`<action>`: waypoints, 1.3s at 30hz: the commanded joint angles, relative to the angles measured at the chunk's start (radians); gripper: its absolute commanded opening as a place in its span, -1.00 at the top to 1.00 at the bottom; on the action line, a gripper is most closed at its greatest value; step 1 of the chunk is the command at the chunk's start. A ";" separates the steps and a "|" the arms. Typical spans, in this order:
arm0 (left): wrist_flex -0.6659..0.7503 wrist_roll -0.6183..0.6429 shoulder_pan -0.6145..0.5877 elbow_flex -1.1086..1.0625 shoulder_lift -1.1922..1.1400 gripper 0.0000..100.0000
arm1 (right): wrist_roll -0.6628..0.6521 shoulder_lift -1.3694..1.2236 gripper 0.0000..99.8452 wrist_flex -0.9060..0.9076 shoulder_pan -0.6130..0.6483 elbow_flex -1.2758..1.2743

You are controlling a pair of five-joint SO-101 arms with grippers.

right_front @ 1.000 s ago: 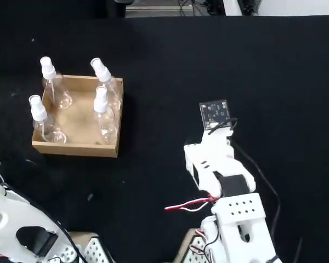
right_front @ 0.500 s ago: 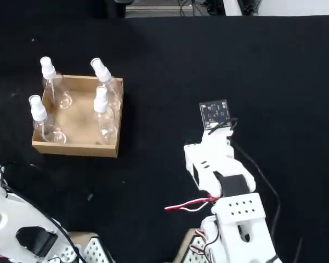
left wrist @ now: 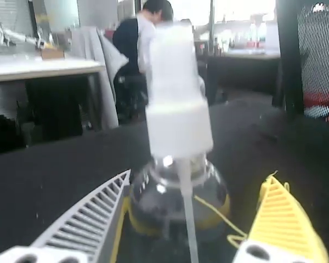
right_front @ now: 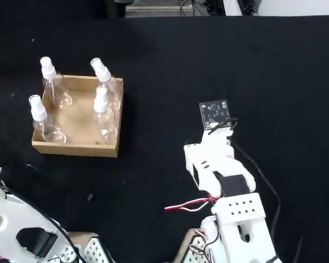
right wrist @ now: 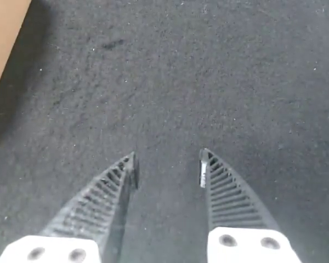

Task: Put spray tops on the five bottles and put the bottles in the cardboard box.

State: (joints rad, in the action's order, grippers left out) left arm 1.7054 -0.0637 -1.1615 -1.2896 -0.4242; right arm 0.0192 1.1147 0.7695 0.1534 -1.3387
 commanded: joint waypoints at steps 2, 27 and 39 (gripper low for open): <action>0.031 -0.002 -0.001 -0.005 0.091 0.33 | -0.009 0.002 0.67 -0.015 0.008 0.005; -0.163 0.000 -0.008 0.050 0.100 0.33 | -0.009 0.002 0.67 -0.015 0.008 0.005; -0.071 -0.008 0.001 0.039 0.089 0.82 | -0.009 0.002 0.67 -0.015 0.008 0.005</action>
State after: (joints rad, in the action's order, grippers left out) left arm 1.6088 -0.0637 -1.1584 -1.2712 -0.3782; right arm 0.0192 1.1147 0.7695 0.1534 -1.3387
